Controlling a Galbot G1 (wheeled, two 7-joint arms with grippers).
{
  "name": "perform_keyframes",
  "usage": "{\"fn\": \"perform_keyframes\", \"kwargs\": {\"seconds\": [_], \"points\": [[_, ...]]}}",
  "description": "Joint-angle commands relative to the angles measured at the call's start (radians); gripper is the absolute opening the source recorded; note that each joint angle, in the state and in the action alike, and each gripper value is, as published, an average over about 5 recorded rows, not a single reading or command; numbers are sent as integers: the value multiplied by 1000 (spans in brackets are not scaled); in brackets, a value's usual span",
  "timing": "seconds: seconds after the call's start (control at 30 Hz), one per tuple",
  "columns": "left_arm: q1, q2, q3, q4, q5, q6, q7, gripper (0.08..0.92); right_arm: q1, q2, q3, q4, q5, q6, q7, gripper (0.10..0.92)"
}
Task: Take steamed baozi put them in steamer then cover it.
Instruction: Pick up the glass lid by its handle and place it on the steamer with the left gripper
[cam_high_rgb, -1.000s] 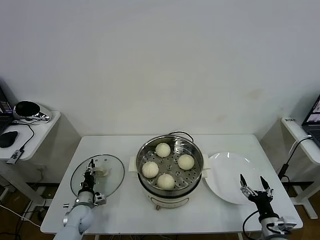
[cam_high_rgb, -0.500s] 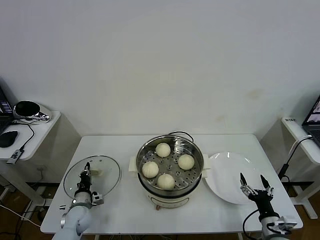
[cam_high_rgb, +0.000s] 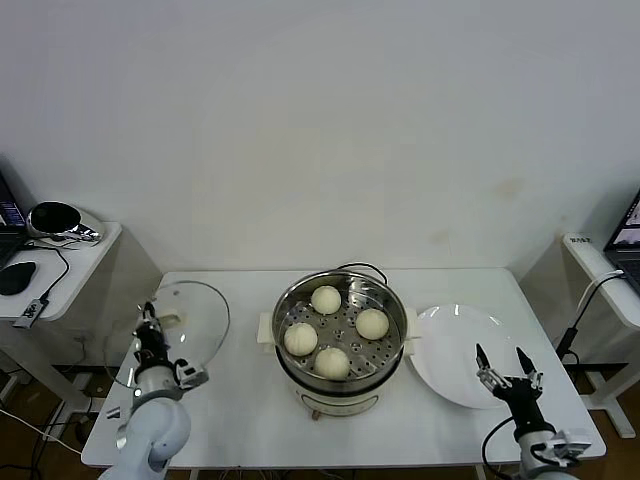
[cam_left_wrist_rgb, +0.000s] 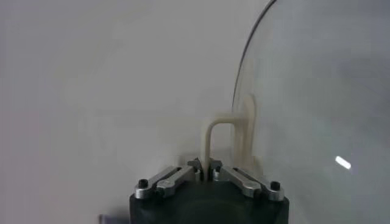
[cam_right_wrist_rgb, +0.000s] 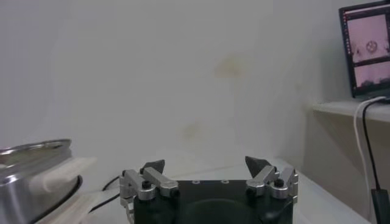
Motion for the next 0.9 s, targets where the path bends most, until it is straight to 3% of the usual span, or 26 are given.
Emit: {"fn": "perform_keyframes", "kwargs": {"seconds": [0.03,0.4,0.73,0.9], "points": [[17,-44,23,-338,208,185,254,138,7,18,-13,-5,-33,-12,14,823],[-60,-251,276,-381,413,177,299,138,-12,61,-18,41,-131,-58,49,823],[-157,-374,510,-173,475,184,282,138,-7,66,-7,8,-150,-54,58,823],[-257,-390,622,-107,428,185,275,138,13,87,-19,-5,-175,-62,60,823]]}}
